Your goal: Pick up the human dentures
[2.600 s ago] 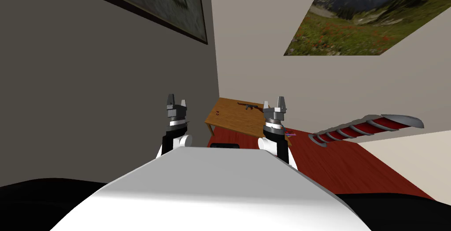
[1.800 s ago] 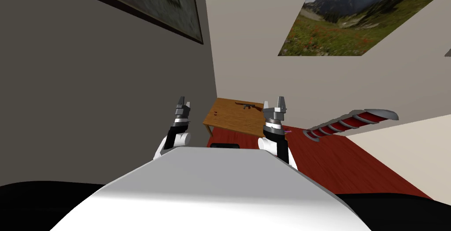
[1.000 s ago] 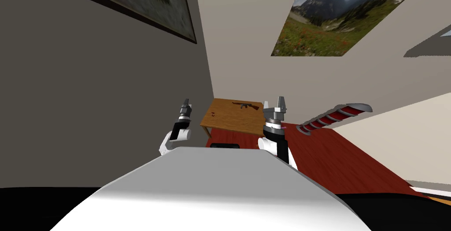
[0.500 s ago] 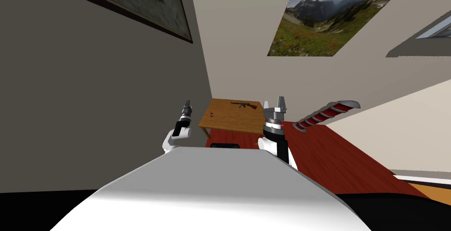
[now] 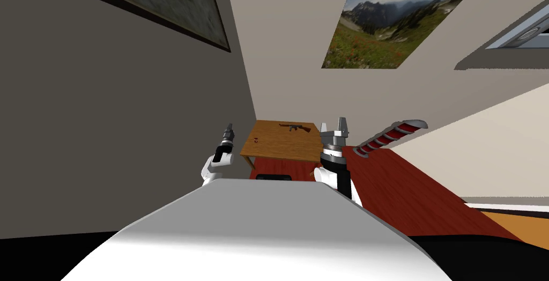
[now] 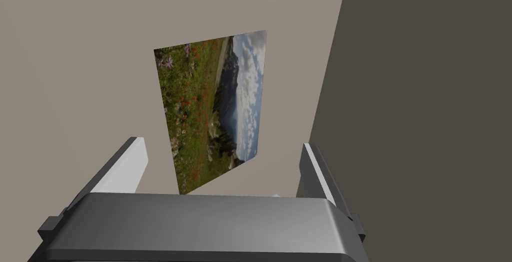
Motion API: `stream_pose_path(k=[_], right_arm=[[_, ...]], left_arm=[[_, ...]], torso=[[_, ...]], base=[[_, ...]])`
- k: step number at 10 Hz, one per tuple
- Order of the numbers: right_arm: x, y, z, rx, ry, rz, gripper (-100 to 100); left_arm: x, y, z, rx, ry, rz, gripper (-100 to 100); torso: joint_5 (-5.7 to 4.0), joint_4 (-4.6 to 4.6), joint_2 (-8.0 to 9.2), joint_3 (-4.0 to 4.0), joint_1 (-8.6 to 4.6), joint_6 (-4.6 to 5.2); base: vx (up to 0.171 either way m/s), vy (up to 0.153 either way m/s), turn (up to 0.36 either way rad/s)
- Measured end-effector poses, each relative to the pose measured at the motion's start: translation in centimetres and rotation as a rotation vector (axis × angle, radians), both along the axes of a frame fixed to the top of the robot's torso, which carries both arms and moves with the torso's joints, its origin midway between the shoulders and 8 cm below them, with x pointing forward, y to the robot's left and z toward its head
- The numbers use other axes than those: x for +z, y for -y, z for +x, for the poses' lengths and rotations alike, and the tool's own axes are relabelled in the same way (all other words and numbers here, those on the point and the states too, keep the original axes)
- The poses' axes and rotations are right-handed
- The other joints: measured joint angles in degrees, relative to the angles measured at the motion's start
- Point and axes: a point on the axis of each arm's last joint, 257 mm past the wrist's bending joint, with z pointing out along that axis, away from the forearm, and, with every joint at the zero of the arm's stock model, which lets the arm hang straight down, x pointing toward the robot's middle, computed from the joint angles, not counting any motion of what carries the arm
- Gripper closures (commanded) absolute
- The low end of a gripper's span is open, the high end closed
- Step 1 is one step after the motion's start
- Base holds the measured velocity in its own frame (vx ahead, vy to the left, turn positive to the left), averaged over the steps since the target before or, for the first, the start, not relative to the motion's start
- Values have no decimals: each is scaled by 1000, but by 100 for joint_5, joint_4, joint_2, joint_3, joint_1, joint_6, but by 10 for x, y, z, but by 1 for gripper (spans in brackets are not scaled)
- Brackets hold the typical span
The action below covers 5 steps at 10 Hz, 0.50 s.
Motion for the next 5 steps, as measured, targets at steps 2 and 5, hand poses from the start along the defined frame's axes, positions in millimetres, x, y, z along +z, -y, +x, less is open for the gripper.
stream_pose_path(k=[2, 5], right_arm=[[0, 0, 0, 0, 0, 0, 0], [0, 0, 0, 0, 0, 0, 0]], left_arm=[[-16, -12, 4, 18, -39, -12, -100], [-44, -19, 14, 44, -99, -37, -100]], torso=[[0, 0, 1, 1, 1, -1], [0, 0, 0, 0, -1, 1]], base=[[4, -1, -65], [4, -3, -61]])
